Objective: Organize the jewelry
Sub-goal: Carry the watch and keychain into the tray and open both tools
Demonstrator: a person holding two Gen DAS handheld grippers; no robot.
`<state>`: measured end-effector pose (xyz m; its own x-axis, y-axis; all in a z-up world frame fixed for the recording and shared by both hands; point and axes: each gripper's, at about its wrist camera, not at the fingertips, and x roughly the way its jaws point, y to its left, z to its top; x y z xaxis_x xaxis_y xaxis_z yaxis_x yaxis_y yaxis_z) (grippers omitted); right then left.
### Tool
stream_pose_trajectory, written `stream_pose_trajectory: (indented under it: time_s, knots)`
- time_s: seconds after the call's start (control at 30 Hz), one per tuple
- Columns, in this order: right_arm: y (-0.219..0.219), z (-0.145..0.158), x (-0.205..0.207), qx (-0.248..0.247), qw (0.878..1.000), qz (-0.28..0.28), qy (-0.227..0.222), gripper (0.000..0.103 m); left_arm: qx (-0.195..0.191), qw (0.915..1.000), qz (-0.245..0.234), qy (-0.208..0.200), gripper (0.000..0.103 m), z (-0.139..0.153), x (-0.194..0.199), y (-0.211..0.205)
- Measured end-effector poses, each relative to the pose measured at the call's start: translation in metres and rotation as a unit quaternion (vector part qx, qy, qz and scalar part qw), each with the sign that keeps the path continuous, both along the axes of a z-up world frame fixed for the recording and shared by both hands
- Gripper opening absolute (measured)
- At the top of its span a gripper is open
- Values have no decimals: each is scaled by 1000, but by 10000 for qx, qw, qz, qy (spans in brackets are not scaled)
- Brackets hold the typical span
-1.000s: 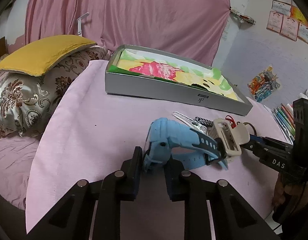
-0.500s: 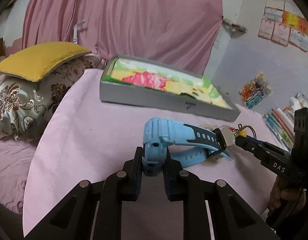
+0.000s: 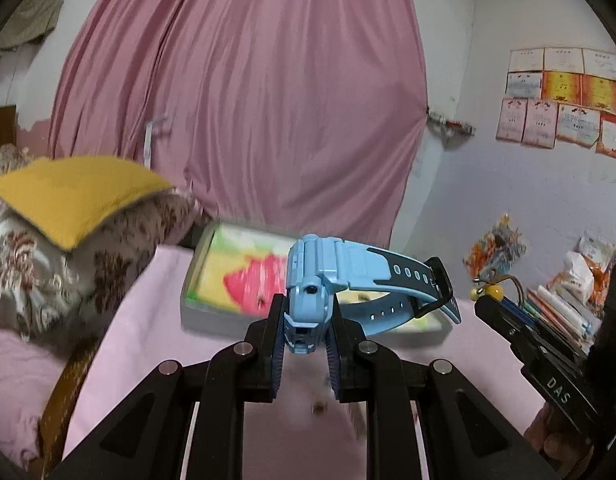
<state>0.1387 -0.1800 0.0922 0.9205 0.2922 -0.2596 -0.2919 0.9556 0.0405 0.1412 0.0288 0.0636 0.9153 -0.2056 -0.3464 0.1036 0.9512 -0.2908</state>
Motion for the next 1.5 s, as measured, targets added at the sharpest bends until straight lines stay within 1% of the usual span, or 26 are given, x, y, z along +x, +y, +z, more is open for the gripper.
stream_pose_trajectory:
  time_s: [0.13,0.27,0.4,0.5,0.57,0.63,0.77,0.8,0.9,1.03,1.1,1.23,1.5]
  knots:
    - [3,14,13,-49,9996,-43,-275,18,150,9993,108,-337,17,15,16,-4]
    - [8,25,32,-206,9983,-122,-538,18,351,9969,205,-677,17,25,36,-9]
    - [15,32,53,-340,9975,-178,-588,18,541,9951,226,-791,17,30,60,-14]
    - [20,31,71,-368,9982,-187,-437,18,625,9952,211,-724,17,29,75,-16]
    - [23,25,84,-381,9989,-190,-208,18,642,9960,185,-601,17,27,87,-17]
    - [23,18,98,-372,9992,-168,54,18,676,9969,169,-358,17,23,101,-18]
    - [19,-2,124,-313,9971,-139,680,18,746,9966,58,337,17,8,124,-17]
    - [18,-8,128,-294,9962,-133,810,18,771,9955,30,547,17,3,130,-17]
    - [14,-24,143,-193,9911,-60,1317,18,759,9920,-59,1007,17,-12,142,-14]
    - [11,-47,155,-185,9823,60,1864,18,784,9860,-221,1456,17,-28,153,-16]
    - [10,-57,159,-166,9783,106,2063,18,836,9809,-340,1724,17,-36,159,-19]
    - [11,-74,165,-91,9712,172,2375,18,936,9745,-448,1989,17,-45,165,-25]
    - [13,-81,174,-31,9629,261,2687,19,964,9671,-441,2315,17,-53,169,-24]
